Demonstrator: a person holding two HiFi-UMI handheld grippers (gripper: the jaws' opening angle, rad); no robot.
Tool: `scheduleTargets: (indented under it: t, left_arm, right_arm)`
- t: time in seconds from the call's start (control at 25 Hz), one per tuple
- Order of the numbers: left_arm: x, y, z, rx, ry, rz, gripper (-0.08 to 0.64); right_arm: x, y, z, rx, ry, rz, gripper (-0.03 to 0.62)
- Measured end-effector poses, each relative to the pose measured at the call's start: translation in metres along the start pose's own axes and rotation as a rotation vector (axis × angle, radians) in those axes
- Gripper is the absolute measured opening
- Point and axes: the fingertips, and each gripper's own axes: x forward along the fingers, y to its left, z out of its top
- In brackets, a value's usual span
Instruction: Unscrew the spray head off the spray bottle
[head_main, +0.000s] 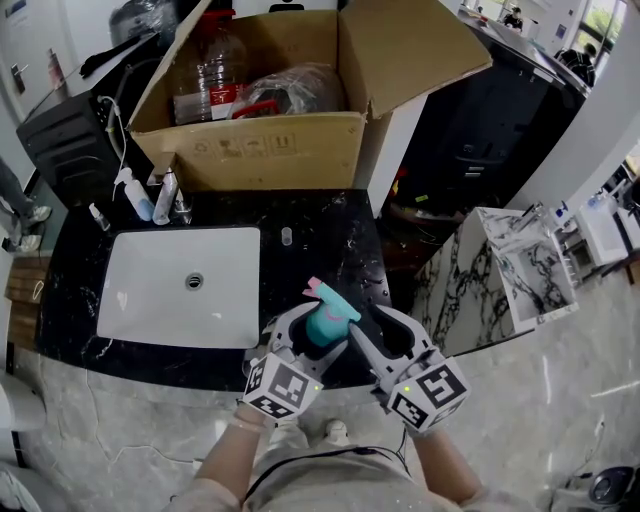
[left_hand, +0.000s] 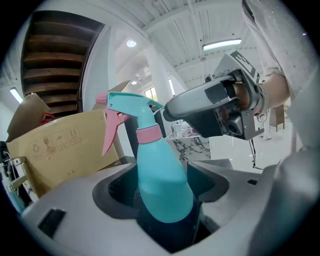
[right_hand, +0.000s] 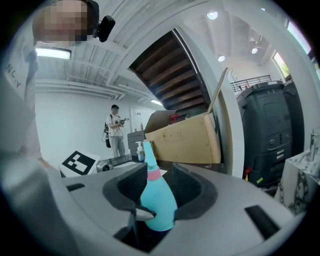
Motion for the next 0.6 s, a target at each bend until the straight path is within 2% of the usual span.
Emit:
scheduleTargets:
  t: [0.2, 0.6]
  left_arm:
    - [-0.002, 0.000, 0.000, -0.001, -0.012, 0.003, 0.314]
    - [-0.003, 0.000, -0.001, -0.008, -0.027, 0.018, 0.314]
  right_arm:
    - [-0.001, -0.021, 0.002, 0.026, -0.016, -0.042, 0.140]
    - [0.030, -0.029, 0.002, 0.014, -0.006, -0.054, 0.129]
